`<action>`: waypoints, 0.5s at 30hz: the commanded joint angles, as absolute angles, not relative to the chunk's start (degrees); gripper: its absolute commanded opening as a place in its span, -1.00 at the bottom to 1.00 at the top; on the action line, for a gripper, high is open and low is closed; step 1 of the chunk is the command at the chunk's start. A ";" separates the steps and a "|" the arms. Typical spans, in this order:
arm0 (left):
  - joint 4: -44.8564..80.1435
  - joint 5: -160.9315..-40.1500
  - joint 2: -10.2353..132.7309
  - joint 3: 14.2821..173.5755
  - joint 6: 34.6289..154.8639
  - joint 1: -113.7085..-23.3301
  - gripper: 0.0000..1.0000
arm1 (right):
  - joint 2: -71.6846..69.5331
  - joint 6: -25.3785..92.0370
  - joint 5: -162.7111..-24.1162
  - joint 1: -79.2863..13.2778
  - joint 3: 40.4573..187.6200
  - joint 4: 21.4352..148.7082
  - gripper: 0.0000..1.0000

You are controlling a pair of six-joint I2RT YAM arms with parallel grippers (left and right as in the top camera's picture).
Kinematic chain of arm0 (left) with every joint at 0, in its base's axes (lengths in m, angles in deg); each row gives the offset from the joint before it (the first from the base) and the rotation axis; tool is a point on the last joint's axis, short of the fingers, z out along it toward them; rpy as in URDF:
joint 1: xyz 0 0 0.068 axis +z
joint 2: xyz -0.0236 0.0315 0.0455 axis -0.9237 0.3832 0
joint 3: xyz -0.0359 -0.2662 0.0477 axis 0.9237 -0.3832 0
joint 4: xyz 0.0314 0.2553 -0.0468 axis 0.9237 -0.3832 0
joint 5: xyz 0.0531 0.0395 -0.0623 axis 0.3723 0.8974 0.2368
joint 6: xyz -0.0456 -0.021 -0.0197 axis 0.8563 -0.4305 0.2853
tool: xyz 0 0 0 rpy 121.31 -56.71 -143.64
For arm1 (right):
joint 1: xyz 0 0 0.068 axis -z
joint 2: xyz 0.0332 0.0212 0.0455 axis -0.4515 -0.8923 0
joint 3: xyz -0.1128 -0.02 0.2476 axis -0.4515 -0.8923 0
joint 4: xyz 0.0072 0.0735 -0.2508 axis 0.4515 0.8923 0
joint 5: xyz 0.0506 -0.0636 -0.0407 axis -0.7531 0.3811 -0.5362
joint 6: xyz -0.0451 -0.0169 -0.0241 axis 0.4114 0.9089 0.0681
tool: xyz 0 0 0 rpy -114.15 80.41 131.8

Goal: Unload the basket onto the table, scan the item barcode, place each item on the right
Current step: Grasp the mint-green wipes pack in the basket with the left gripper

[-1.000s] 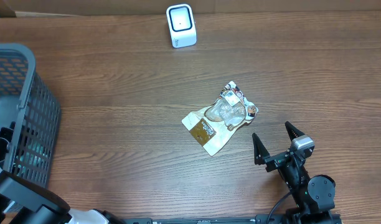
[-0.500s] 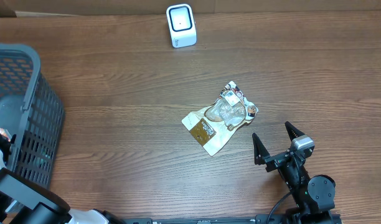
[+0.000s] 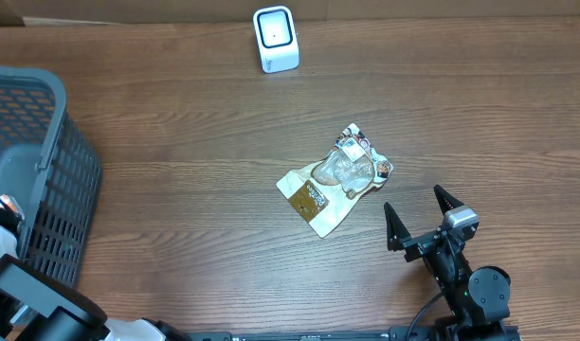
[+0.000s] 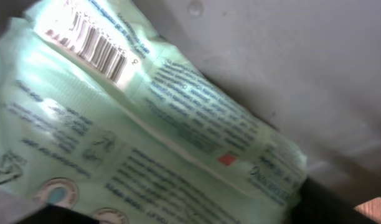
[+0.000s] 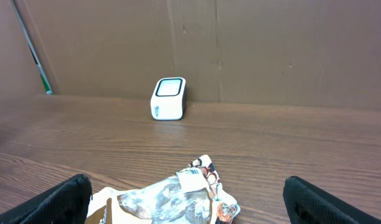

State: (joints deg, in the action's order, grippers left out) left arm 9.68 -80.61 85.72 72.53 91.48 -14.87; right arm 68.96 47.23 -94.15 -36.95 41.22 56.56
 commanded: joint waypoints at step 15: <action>0.98 -83.95 84.65 77.27 90.87 -14.98 -0.92 | 69.47 47.21 -94.23 -36.73 40.63 56.28 1.00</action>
